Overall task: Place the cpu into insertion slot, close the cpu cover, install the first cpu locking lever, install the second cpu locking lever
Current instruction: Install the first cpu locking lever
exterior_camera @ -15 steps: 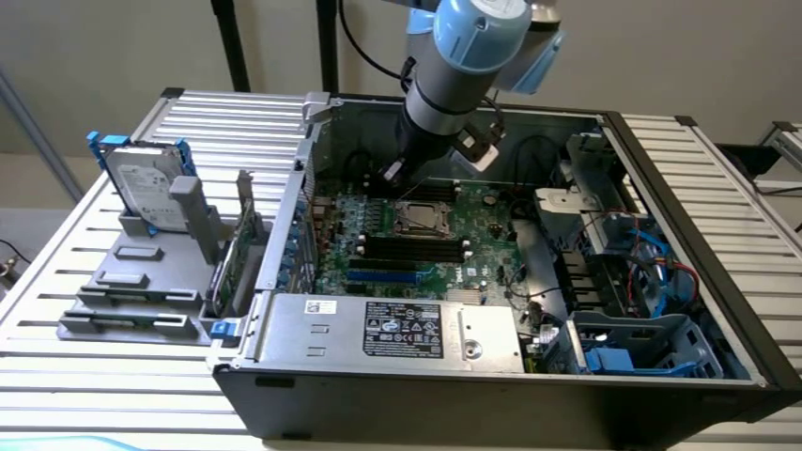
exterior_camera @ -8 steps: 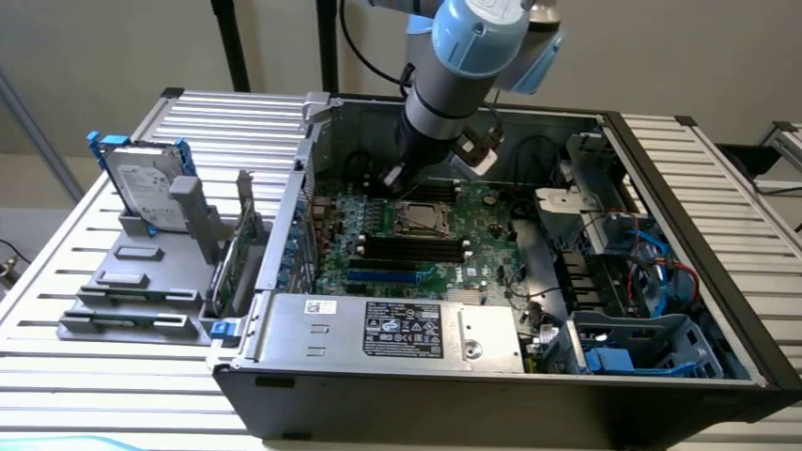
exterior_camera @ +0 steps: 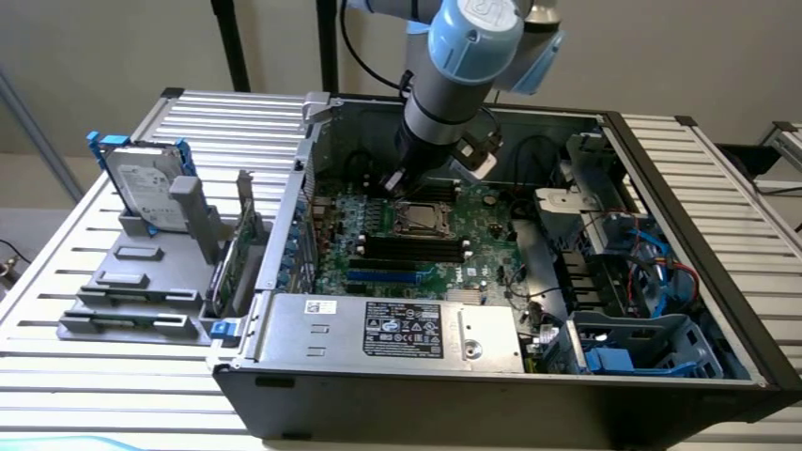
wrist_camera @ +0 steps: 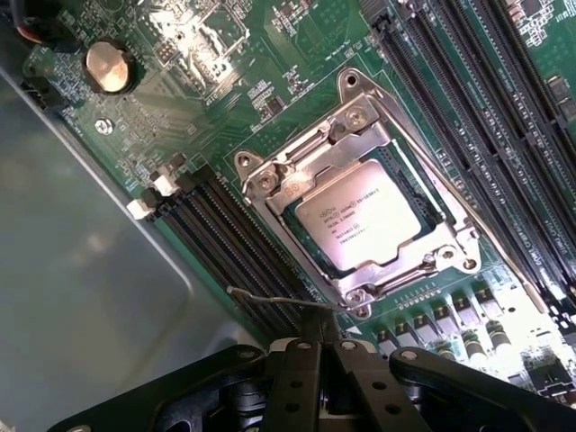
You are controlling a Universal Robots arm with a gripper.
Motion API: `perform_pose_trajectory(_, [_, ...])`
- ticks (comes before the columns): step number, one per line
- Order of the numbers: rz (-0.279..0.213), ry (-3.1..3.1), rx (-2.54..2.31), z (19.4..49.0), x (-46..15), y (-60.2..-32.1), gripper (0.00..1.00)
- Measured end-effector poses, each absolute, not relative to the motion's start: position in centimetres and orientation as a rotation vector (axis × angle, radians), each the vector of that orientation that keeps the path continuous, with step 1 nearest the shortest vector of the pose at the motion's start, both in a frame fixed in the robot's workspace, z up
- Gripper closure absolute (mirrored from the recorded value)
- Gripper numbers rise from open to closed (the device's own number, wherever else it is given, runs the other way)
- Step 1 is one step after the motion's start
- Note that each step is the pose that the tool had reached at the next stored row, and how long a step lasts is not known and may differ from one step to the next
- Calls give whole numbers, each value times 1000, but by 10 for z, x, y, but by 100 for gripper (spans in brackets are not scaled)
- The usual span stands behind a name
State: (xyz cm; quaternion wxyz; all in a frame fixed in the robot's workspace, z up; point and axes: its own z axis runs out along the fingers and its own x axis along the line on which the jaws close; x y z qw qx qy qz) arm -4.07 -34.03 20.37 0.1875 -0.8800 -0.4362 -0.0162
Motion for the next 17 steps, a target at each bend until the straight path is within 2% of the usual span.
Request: perform_pose_trajectory(17, [-26, -1239, -2506, 202, -36, -335, 89])
